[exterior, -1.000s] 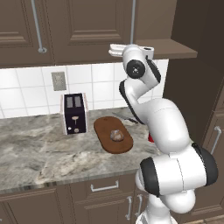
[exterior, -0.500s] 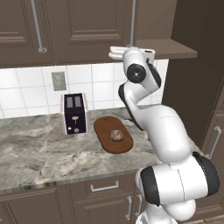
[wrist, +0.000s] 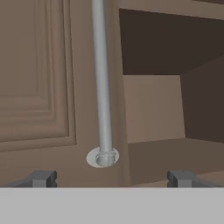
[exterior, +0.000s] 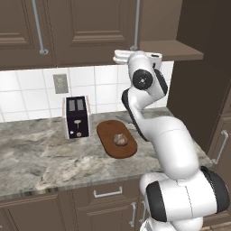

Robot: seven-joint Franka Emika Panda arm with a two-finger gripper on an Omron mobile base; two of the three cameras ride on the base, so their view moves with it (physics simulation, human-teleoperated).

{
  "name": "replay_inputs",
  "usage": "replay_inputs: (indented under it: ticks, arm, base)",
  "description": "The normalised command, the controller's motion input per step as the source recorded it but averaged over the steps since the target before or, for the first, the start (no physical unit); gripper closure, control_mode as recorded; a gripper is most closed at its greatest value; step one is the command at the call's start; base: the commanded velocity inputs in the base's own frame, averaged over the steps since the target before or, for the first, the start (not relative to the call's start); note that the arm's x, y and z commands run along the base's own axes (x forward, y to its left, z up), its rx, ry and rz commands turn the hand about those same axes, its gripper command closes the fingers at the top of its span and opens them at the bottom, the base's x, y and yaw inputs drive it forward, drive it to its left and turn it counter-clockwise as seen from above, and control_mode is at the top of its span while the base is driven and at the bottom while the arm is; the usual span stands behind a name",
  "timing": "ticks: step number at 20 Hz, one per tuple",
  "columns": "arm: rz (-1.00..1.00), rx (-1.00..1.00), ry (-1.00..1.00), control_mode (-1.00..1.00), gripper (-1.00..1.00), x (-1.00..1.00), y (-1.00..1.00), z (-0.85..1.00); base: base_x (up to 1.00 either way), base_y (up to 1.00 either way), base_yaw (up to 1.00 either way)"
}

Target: Pick the bread, place it on the cutting board, pick the jam, place it on the counter, and close the cabinet.

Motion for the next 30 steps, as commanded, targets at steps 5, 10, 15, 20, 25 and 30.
replay_inputs:
  ticks: [5,10,15,20,25,30]
  arm:
    - [0.00,0.00,0.00,-1.00,-1.00,-0.25,0.00,0.00]
    - [0.00,0.00,0.00,-1.00,-1.00,-0.25,0.00,0.00]
    - [0.00,0.00,0.00,-1.00,-1.00,-0.26,0.00,0.01]
    - [0.00,0.00,0.00,-1.00,-1.00,-0.25,0.00,0.04]
    - [0.00,0.00,0.00,-1.00,-1.00,-0.21,0.00,0.06]
    - [0.00,0.00,0.00,-1.00,-1.00,-0.22,-0.05,0.07]
  base:
    - [0.00,0.00,0.00]
    - [0.00,0.00,0.00]
    - [0.00,0.00,0.00]
    - [0.00,0.00,0.00]
    - [0.00,0.00,0.00]
    - [0.00,0.00,0.00]
